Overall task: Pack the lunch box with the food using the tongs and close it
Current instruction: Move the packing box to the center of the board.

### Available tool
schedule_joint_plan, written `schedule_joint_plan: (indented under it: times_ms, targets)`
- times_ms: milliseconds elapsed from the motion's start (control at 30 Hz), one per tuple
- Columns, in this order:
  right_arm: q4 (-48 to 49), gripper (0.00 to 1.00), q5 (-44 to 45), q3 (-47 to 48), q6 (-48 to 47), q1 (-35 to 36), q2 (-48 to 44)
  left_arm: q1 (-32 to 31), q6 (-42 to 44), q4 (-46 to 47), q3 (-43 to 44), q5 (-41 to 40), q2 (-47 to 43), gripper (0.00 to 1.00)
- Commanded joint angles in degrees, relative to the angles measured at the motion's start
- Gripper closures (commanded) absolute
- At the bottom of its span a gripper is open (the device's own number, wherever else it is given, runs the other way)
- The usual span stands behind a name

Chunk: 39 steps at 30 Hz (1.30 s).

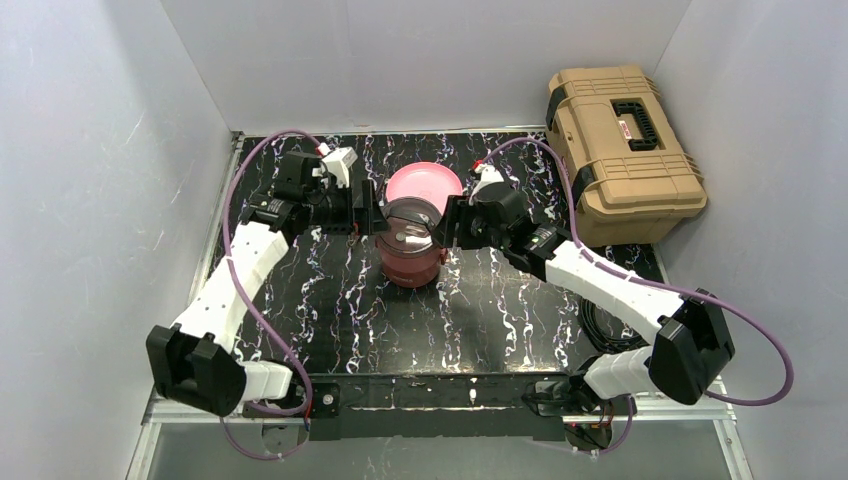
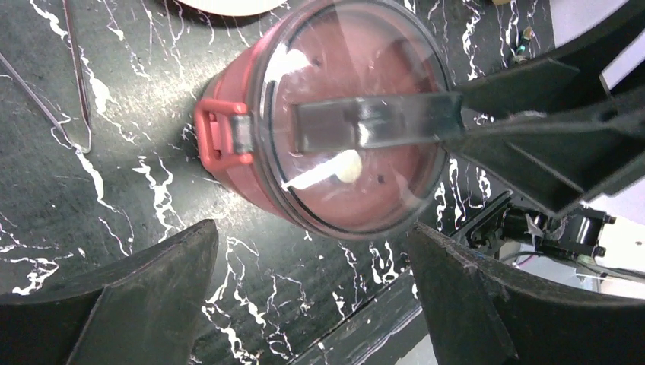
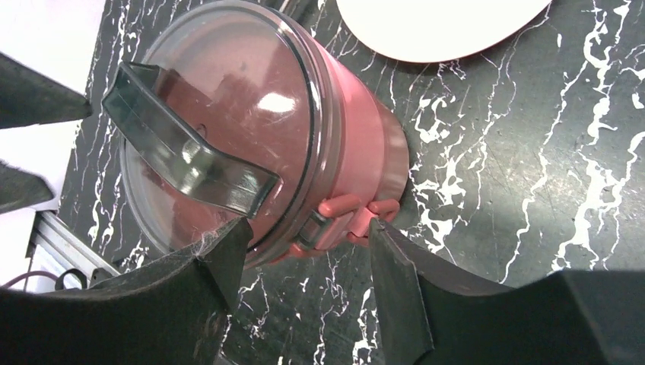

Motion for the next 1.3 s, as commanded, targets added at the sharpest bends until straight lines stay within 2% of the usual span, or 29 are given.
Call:
schedule_joint_plan:
  times_ms: [0,133,400,600,867,1267]
  targets:
    - [3.5,0.32,-0.1,2.3,0.8,0.9,1.1,2.2,-0.5,3.8,0.4,4.0,1.9,0.07]
    - [4.3,0.30,-0.1,2.7,0.8,1.1,2.3,2.9,-0.5,6.4,0.1,4.4,3.7,0.07]
    - [3.8,0.32,0.1,3.9,0.0,1.2,5.2,2.9,-2.8,11.7,-2.9,10.1,6.7,0.08]
    - [3.4,0.34,0.4,4.7,-0.2,1.2,6.2,2.9,-2.7,10.7,-3.3,8.4,10.1,0.11]
    - [2.9,0.35,0.9,5.1,-1.1,1.3,7.2,2.9,-4.0,14.9,-5.0,12.1,11.6,0.15]
    - [1.6,0.40,2.0,6.0,-3.0,1.3,8.6,2.9,3.9,10.4,-1.1,2.7,12.4,0.18]
